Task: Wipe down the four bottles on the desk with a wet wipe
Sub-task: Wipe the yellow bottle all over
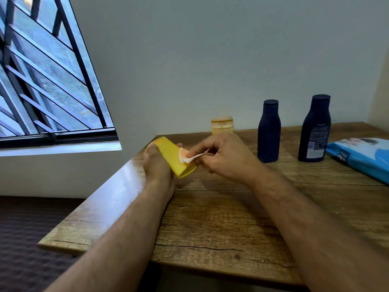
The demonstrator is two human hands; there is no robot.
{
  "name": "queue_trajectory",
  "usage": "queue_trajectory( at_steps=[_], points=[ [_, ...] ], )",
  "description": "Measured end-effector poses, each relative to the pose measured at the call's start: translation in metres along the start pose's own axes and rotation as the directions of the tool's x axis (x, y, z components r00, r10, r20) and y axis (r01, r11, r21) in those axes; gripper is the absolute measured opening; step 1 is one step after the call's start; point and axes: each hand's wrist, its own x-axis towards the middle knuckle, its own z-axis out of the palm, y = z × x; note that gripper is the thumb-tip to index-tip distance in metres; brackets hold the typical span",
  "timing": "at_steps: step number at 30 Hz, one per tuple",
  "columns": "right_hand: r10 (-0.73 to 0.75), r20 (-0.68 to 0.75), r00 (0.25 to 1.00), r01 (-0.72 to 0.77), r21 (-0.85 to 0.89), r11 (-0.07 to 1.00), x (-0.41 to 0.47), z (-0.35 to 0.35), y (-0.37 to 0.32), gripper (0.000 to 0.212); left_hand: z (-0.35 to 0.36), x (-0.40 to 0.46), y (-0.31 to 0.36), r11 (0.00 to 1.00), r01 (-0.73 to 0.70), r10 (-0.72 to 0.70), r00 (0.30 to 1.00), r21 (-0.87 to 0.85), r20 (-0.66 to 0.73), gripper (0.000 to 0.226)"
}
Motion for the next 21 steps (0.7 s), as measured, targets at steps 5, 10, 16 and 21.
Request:
queue_trajectory(
  at_steps=[5, 10, 16, 21],
  points=[
    [-0.019, 0.056, 0.998, 0.023, -0.071, 0.997, 0.001, 0.007, 0.000, 0.043, 0.000, 0.001, 0.000, 0.990, 0.000, 0.010, 0.997, 0.142, -0.070, 0.037],
    [-0.009, -0.004, 1.000, 0.010, 0.051, 0.999, 0.002, 0.007, 0.003, 0.029, 0.002, -0.008, 0.003, 0.946, -0.084, 0.122, 0.987, 0.314, -0.104, 0.032],
    [0.101, -0.120, 0.988, -0.060, 0.308, 0.949, 0.005, 0.006, 0.002, 0.027, 0.003, -0.027, 0.004, 0.951, -0.227, 0.169, 0.950, 0.210, 0.264, 0.042],
    [0.134, -0.220, 0.966, -0.037, 0.396, 0.918, 0.006, -0.002, 0.003, 0.024, -0.002, -0.028, -0.001, 0.893, -0.339, 0.168, 0.861, 0.297, 0.480, 0.071]
  ],
)
